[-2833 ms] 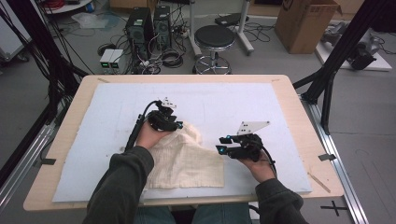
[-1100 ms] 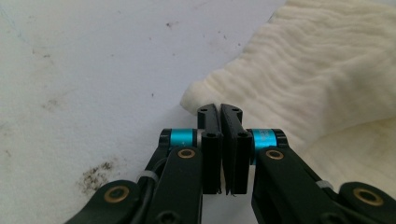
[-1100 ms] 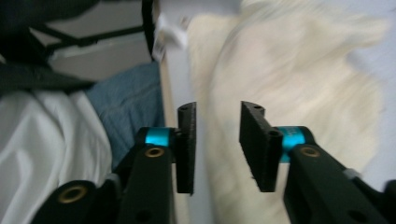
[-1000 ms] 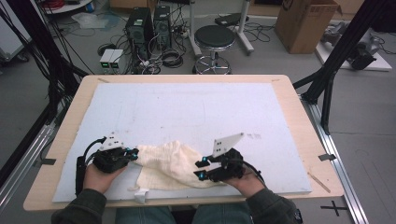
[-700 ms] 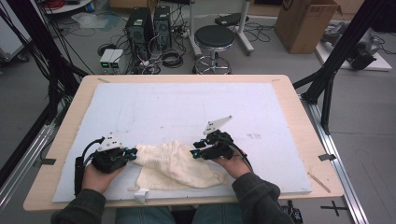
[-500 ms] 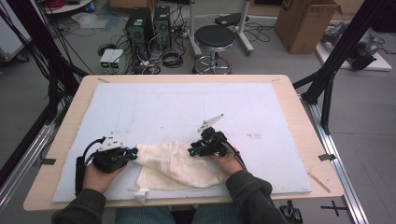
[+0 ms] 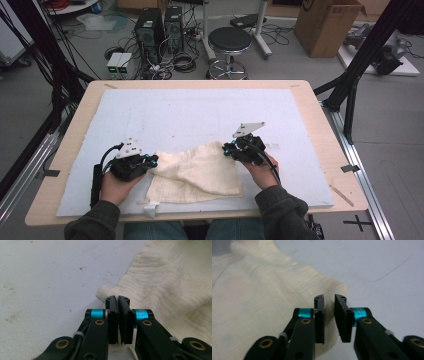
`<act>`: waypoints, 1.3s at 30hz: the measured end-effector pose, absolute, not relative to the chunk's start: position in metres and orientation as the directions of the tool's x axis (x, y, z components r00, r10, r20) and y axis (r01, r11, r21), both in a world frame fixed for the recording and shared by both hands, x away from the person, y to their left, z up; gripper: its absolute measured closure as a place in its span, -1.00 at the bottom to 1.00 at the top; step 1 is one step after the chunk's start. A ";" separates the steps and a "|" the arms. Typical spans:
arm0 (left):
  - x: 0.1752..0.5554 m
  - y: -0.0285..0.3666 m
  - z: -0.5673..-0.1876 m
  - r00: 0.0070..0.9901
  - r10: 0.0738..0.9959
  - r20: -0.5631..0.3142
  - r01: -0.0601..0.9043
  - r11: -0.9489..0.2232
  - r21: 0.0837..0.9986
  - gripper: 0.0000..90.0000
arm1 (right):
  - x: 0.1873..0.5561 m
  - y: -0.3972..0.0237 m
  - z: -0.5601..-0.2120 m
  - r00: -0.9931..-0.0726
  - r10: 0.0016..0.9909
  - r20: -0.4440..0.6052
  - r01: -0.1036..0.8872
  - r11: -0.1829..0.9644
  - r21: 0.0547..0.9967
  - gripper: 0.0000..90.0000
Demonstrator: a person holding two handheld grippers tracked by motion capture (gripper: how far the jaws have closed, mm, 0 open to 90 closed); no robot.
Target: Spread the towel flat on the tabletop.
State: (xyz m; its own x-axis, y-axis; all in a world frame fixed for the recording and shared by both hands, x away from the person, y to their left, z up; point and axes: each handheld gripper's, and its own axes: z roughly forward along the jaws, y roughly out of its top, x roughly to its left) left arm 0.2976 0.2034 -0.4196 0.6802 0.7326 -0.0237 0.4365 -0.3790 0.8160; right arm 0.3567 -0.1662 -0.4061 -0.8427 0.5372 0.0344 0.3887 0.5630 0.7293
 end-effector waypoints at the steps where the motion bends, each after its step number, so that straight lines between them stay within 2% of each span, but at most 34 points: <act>1: 0.297 0.204 -0.420 0.678 0.735 -0.027 0.439 -0.375 0.816 0.91 | 0.356 -0.162 -0.413 -0.860 0.507 0.064 0.397 0.583 0.709 0.62; 3: 0.297 0.206 -0.420 0.671 0.741 -0.032 0.442 -0.364 0.820 0.91 | 0.353 -0.158 -0.420 -0.870 0.489 0.063 0.386 0.597 0.704 0.60; 5: 0.297 0.206 -0.421 0.669 0.743 -0.033 0.444 -0.363 0.820 0.91 | 0.354 -0.162 -0.420 -0.865 0.486 0.126 0.407 0.532 0.743 0.58; 10: 0.299 0.207 -0.422 0.667 0.744 -0.031 0.448 -0.368 0.815 0.91 | 0.365 -0.179 -0.412 -0.826 0.546 0.140 0.441 0.471 0.764 0.56; 13: 0.299 0.207 -0.422 0.665 0.747 -0.031 0.450 -0.367 0.814 0.91 | 0.371 -0.179 -0.417 -0.809 0.569 0.149 0.476 0.485 0.734 0.46; 17: 0.300 0.207 -0.423 0.662 0.749 -0.029 0.452 -0.369 0.812 0.91 | 0.373 -0.170 -0.430 -0.810 0.570 0.133 0.490 0.535 0.688 0.45; 19: 0.300 0.208 -0.423 0.662 0.749 -0.030 0.453 -0.369 0.811 0.91 | 0.375 -0.168 -0.435 -0.809 0.574 0.128 0.499 0.553 0.668 0.59; 21: 0.300 0.208 -0.422 0.657 0.753 -0.031 0.453 -0.362 0.815 0.91 | 0.374 -0.170 -0.436 -0.815 0.567 0.121 0.486 0.555 0.675 0.82; 25: 0.305 0.211 -0.420 0.641 0.765 -0.059 0.456 -0.317 0.832 0.91 | 0.371 -0.175 -0.429 -0.818 0.566 0.105 0.464 0.540 0.702 0.87; 28: 0.318 0.211 -0.415 0.624 0.778 -0.063 0.458 -0.299 0.837 0.91 | 0.372 -0.180 -0.419 -0.818 0.571 0.076 0.445 0.543 0.713 0.87; 30: 0.332 0.208 -0.411 0.608 0.788 -0.097 0.459 -0.248 0.853 0.91 | 0.376 -0.183 -0.410 -0.813 0.581 0.047 0.431 0.546 0.719 0.87; 36: 0.396 0.189 -0.394 0.542 0.835 -0.092 0.444 -0.193 0.875 0.91 | 0.420 -0.196 -0.384 -0.757 0.654 0.004 0.441 0.505 0.742 0.87; 37: 0.409 0.187 -0.392 0.512 0.854 -0.086 0.439 -0.175 0.881 0.89 | 0.432 -0.197 -0.380 -0.734 0.679 -0.014 0.449 0.500 0.741 0.82; 38: 0.422 0.184 -0.391 0.471 0.879 -0.075 0.454 -0.169 0.875 0.74 | 0.444 -0.199 -0.377 -0.701 0.712 -0.043 0.444 0.483 0.755 0.56; 39: 0.431 0.183 -0.390 0.446 0.891 -0.081 0.474 -0.159 0.866 0.48 | 0.455 -0.201 -0.374 -0.668 0.744 -0.037 0.458 0.450 0.767 0.48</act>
